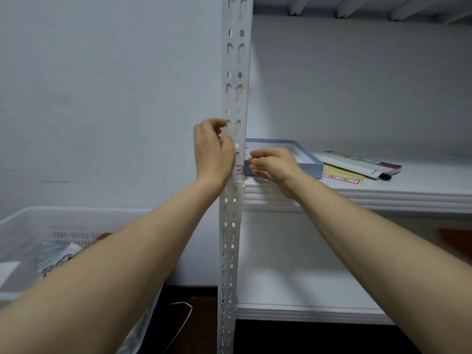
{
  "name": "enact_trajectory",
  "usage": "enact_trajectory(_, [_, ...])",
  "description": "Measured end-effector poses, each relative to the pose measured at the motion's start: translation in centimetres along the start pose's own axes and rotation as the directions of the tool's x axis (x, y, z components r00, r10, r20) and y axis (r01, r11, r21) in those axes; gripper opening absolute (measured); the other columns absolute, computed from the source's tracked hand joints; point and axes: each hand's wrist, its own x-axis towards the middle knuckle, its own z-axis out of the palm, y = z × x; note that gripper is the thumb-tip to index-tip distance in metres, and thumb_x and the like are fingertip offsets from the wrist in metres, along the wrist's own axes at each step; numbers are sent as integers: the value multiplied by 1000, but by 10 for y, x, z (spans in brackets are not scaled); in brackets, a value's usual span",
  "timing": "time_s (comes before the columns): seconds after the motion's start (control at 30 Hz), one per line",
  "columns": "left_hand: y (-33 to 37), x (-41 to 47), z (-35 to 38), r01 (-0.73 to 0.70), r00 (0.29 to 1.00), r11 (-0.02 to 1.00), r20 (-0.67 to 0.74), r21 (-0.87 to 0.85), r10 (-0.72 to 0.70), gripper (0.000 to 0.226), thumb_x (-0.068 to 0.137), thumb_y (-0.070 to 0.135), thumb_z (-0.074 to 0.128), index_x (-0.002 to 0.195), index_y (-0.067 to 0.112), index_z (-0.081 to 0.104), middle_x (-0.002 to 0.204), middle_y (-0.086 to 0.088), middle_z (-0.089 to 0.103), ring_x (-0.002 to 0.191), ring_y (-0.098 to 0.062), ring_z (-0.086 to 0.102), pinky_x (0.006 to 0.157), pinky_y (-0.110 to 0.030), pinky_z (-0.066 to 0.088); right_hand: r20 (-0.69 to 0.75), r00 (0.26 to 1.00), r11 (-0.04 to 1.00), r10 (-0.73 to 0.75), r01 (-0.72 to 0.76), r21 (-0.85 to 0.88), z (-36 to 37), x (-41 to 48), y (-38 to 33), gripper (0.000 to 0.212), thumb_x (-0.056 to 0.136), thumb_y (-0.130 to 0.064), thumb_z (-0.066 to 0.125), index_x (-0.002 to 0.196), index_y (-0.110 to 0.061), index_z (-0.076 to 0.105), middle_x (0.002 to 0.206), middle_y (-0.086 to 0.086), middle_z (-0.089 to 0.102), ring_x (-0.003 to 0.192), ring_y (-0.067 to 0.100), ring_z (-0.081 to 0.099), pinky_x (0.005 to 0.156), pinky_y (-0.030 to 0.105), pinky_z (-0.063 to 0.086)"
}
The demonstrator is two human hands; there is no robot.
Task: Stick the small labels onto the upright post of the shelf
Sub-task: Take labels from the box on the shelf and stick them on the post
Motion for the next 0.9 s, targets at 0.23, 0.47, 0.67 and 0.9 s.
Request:
enact_trajectory(0.23, [-32,1,-3,377,891,921,310,-101,-331,55,91,51,49,131,13,52,118,3,59,112,-14,55,97,-26,41,108,994,999,-17,13,33,21,-6,9,25,84,6,56,105,-2,67,109,17,69,101,27,64,99,39,47])
enact_trajectory(0.47, [-40,7,-3,401,813,915,477,-42,-334,49,98,53,34,89,14,61,86,-2,61,78,-18,55,75,-30,44,50,997,990,59,-65,122,27,0,4,19,84,7,54,95,-1,67,89,13,67,80,23,61,73,23,53])
enact_trajectory(0.67, [-36,9,-11,412,708,911,629,1,-321,54,98,57,22,86,20,60,91,-10,57,84,-22,49,78,-36,40,8,995,970,99,-98,223,36,-2,3,22,83,12,52,94,0,67,78,14,65,64,20,57,48,18,48])
enact_trajectory(0.9, [-36,7,-9,447,650,894,684,10,-332,56,97,59,16,100,22,58,96,-4,61,83,-19,56,75,-30,45,-97,986,962,135,-107,253,46,0,3,27,80,17,48,86,-1,68,71,15,63,64,26,57,52,26,52])
